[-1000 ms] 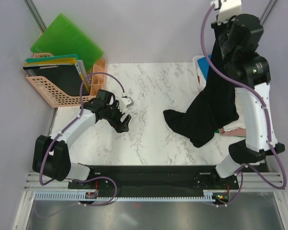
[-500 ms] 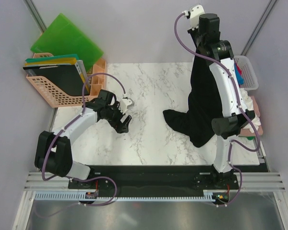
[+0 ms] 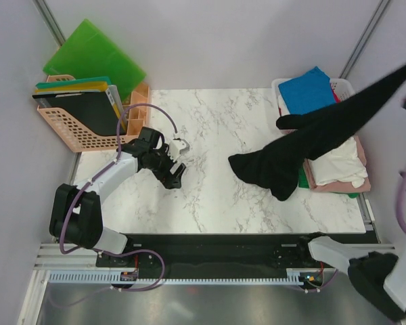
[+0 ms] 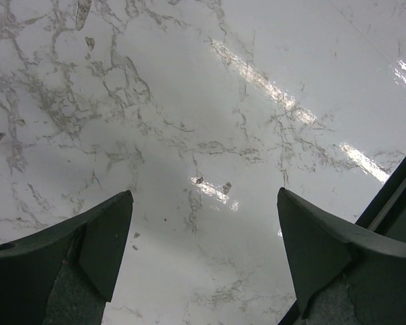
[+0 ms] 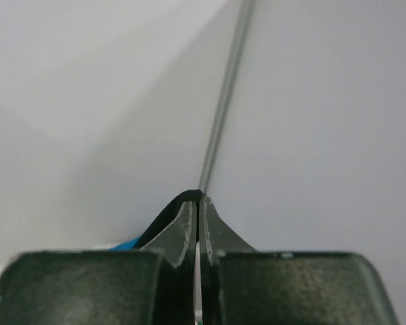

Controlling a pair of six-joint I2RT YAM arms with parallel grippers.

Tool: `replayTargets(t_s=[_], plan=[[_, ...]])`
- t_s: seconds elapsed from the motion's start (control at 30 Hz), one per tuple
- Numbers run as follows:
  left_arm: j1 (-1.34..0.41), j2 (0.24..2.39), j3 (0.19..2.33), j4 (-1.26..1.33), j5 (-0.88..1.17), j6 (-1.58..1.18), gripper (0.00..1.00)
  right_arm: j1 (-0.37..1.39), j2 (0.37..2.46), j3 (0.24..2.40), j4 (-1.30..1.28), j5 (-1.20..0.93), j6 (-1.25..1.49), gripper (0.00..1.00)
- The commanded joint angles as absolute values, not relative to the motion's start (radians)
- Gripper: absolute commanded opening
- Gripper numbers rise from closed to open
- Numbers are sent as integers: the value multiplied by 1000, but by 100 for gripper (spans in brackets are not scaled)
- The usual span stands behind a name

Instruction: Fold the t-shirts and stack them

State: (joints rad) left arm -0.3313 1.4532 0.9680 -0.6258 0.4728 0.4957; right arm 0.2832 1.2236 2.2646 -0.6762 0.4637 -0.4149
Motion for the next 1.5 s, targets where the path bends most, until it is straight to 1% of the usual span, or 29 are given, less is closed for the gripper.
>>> replayTargets(t_s=[0.0, 0.13, 0.33, 0.43, 0.5, 0.67, 0.77, 0.87, 0.9, 0.93, 0.97, 1.03, 1.23, 1.33, 1.37, 1.47], plan=[[-331, 1445, 1000, -618, 537, 529, 94, 272, 1141, 2156, -572, 577, -474, 0], [-334, 1459, 1023, -644, 633, 531, 94, 268, 1146, 2089, -589, 578, -451, 0], [-334, 1442, 1008, -649, 607, 540, 94, 268, 1199, 2095, -595, 574, -459, 0], [-334, 1442, 991, -641, 603, 543, 94, 267, 1273, 2111, -601, 549, -471, 0], [-336, 1445, 991, -638, 600, 541, 94, 268, 1314, 2099, -615, 494, -454, 0], [-334, 1447, 994, -638, 594, 535, 94, 259, 1498, 2080, -618, 425, -440, 0], [-336, 1451, 989, -637, 586, 537, 94, 253, 1649, 2147, -624, 390, -430, 0], [-336, 1462, 991, -637, 581, 537, 94, 255, 1808, 2331, -656, 364, -411, 0], [-336, 1462, 991, -637, 581, 535, 94, 255, 1847, 2450, -667, 364, -407, 0], [-334, 1462, 992, -637, 580, 535, 94, 255, 1903, 2504, -679, 365, -405, 0], [-334, 1460, 991, -637, 575, 535, 94, 255, 1919, 2575, -680, 362, -400, 0], [-334, 1459, 989, -638, 575, 535, 94, 256, 1915, 2582, -645, 356, -396, 0], [-336, 1493, 1002, -637, 580, 532, 94, 250, 1829, 2415, -600, 351, -411, 0], [-334, 1493, 1008, -638, 580, 529, 94, 241, 1772, 2236, -579, 331, -411, 0], [-336, 1491, 1008, -638, 580, 529, 94, 238, 1750, 2124, -560, 324, -407, 0], [-334, 1480, 1000, -637, 581, 529, 94, 219, 1658, 1924, -477, 295, -365, 0]])
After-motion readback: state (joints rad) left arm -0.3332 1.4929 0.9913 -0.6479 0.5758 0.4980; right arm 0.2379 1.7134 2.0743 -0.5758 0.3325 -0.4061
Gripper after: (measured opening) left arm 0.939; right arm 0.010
